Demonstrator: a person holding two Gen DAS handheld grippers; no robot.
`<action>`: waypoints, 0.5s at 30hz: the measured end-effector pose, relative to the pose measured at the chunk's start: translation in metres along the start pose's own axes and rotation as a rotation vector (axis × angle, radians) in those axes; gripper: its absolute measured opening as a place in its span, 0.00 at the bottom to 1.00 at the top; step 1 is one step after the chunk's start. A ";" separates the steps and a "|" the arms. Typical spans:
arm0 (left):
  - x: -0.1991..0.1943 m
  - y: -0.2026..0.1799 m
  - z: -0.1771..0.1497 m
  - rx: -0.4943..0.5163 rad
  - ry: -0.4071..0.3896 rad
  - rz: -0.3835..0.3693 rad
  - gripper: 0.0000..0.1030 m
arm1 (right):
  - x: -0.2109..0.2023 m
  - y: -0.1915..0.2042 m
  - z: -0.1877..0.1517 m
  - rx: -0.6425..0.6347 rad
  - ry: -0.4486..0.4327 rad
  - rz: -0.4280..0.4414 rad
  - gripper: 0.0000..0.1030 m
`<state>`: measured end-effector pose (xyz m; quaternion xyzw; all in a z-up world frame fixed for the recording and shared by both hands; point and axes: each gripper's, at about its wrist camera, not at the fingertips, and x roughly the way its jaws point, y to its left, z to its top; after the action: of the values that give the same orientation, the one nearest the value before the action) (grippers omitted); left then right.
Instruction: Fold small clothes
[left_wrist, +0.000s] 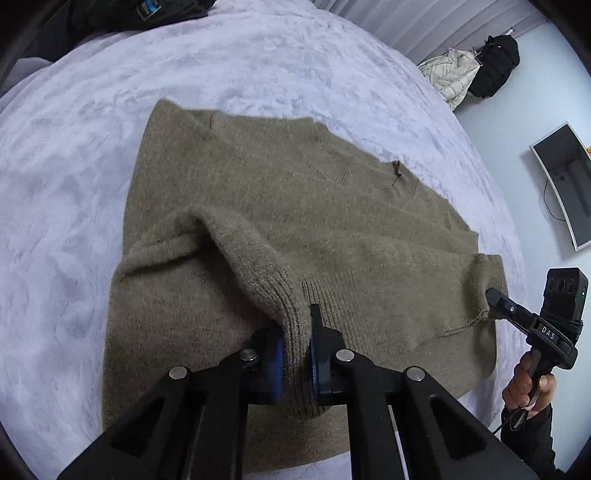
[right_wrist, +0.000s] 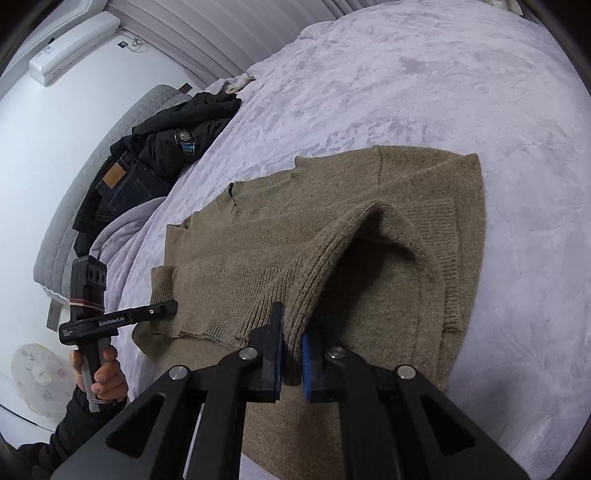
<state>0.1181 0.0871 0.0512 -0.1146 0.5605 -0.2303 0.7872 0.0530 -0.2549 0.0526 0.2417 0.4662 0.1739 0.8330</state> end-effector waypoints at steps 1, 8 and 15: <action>-0.007 -0.003 0.005 0.011 -0.026 -0.006 0.11 | -0.006 0.002 0.002 -0.007 -0.023 0.009 0.07; -0.018 -0.008 0.061 -0.009 -0.089 -0.027 0.11 | -0.027 0.007 0.041 0.035 -0.130 0.071 0.07; 0.031 0.009 0.117 -0.117 -0.049 0.002 0.12 | 0.015 -0.028 0.093 0.233 -0.158 0.062 0.07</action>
<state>0.2379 0.0704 0.0623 -0.1657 0.5538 -0.1936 0.7927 0.1420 -0.2926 0.0679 0.3642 0.4084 0.1247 0.8276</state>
